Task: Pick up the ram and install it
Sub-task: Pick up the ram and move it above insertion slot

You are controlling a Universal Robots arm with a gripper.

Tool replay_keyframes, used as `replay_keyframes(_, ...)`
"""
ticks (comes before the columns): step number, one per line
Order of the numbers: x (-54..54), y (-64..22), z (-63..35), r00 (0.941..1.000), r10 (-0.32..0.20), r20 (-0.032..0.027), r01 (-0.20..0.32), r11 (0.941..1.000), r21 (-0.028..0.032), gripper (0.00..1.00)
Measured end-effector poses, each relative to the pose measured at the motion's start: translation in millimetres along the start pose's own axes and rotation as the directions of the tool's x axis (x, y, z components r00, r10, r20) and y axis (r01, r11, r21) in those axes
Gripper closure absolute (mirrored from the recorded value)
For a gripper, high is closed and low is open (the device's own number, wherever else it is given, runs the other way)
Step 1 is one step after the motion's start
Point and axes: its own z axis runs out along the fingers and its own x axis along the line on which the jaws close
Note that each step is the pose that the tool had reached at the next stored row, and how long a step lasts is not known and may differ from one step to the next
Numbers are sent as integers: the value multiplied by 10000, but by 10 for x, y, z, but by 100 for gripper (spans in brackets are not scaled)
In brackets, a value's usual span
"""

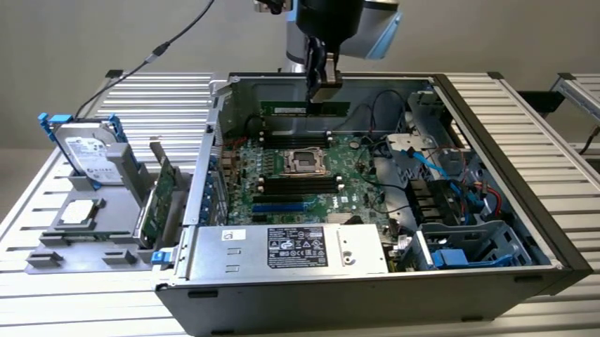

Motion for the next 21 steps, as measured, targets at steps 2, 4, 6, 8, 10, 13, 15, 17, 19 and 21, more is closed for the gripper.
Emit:
replay_keyframes(2,-4,-21,98,10000,1,-16,-1,10000,11,86)
replay_keyframes(4,-4,-24,149,10000,0,-24,0,10000,13,86)
replay_keyframes(6,-5,-26,187,10000,1,-29,-1,10000,15,86)
replay_keyframes(8,-8,-28,223,10000,1,-29,-1,10000,16,86)
replay_keyframes(10,-15,-31,259,10000,2,-30,-2,10000,15,86)
replay_keyframes(13,-27,-36,315,10000,9,-29,-9,10000,16,86)
replay_keyframes(15,-36,-44,342,10000,57,-26,-57,10000,18,86)
replay_keyframes(17,-45,-52,358,9999,111,-24,-111,9999,20,86)
replay_keyframes(19,-46,-53,360,9999,124,-28,-124,9999,18,86)
replay_keyframes(21,-46,-54,360,9999,124,-28,-123,9999,18,86)
